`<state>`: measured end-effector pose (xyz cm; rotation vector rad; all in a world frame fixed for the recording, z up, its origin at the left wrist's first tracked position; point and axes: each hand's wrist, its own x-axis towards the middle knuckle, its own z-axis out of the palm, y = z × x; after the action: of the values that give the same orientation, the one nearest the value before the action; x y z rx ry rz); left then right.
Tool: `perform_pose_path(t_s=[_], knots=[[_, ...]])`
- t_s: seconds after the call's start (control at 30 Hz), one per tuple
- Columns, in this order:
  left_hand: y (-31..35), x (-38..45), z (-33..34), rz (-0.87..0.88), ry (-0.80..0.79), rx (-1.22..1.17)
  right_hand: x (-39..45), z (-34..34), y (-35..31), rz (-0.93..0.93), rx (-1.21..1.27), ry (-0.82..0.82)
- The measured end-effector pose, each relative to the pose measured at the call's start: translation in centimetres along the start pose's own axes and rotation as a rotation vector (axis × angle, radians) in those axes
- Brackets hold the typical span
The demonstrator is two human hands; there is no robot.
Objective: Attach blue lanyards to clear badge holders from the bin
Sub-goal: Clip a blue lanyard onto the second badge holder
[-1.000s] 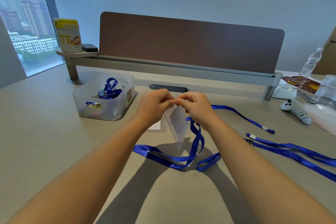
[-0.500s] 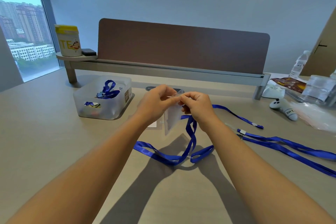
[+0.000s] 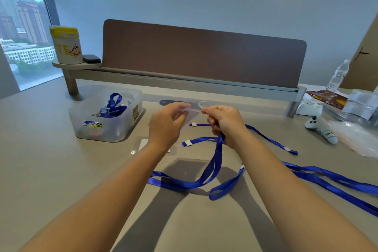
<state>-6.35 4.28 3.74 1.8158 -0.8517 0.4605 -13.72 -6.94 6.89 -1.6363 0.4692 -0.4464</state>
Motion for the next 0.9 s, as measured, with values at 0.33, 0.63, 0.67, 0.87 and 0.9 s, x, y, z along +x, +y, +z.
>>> perform_pose_path(t_s=[0.33,0.63,0.67,0.87,0.9], knots=[[-4.2,5.7,2.0,0.078,-0.110,0.369,9.1,1.8,0.3,-0.289,-0.690,0.081],[-3.3,11.4,-0.3,-0.070,-0.140,0.262,12.6,2.7,-5.1,-0.007,-0.645,-0.049],[-3.6,11.7,-0.4,-0.066,-0.152,0.255,12.7,2.9,-5.3,-0.006,-0.647,-0.017],[-5.6,11.2,-0.8,-0.108,-0.254,0.193,12.4,3.5,-4.1,0.143,-0.596,-0.006],[-5.8,11.0,-0.9,-0.114,-0.268,0.188,12.2,3.6,-3.8,0.176,-0.587,-0.026]])
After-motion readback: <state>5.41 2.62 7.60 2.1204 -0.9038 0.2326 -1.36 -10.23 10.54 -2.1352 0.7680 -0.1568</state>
